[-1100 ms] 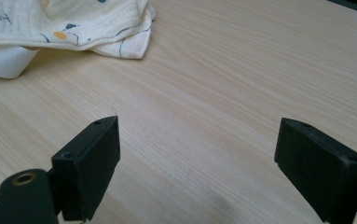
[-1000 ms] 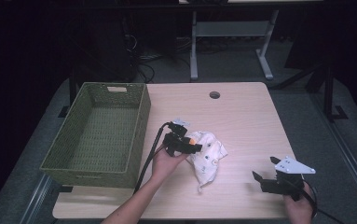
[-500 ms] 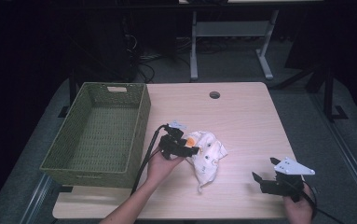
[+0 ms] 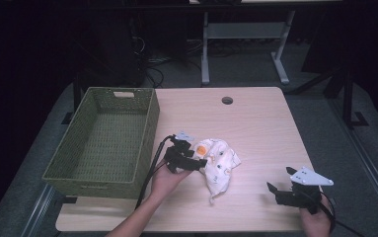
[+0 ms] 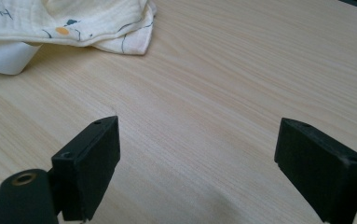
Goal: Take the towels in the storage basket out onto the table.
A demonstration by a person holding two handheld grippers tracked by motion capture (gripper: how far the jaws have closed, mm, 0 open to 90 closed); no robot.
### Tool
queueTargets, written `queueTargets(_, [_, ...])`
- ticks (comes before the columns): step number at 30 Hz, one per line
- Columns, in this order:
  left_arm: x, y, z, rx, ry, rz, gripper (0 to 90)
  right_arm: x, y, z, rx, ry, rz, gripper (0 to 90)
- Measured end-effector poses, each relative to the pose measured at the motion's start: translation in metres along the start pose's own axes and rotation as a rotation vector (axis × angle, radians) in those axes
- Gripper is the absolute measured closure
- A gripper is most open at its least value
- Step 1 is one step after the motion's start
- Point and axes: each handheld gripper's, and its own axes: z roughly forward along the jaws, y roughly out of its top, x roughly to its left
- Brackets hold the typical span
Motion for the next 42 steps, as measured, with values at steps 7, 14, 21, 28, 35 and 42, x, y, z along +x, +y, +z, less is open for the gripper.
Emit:
queueTargets(7, [0.001, -0.011, -0.004, 0.006, 0.002, 0.004, 33.2, 0.001, 0.0, 0.001, 0.002, 0.002, 0.004, 13.7])
queueTargets(14, [-0.001, -0.018, -0.007, 0.016, 0.0, 0.012, 32.8, 0.0, 0.0, 0.001, -0.001, -0.002, -0.001, 13.7])
queueTargets(21, [-0.004, -0.026, -0.007, 0.015, -0.002, 0.015, 32.6, 0.001, 0.0, 0.001, 0.001, -0.001, 0.003, 13.7])
queueTargets(28, [-0.006, -0.035, -0.01, 0.02, 0.005, 0.019, 32.4, 0.001, 0.0, 0.001, 0.001, -0.002, 0.004, 13.7])
queueTargets(35, [-0.006, -0.043, -0.016, 0.026, 0.005, 0.025, 32.4, 0.002, 0.0, 0.001, 0.004, -0.002, 0.0, 13.7])
queueTargets(42, [-0.008, -0.051, -0.019, 0.034, -0.004, 0.029, 32.3, 0.002, 0.0, 0.001, 0.004, -0.002, 0.0, 13.7])
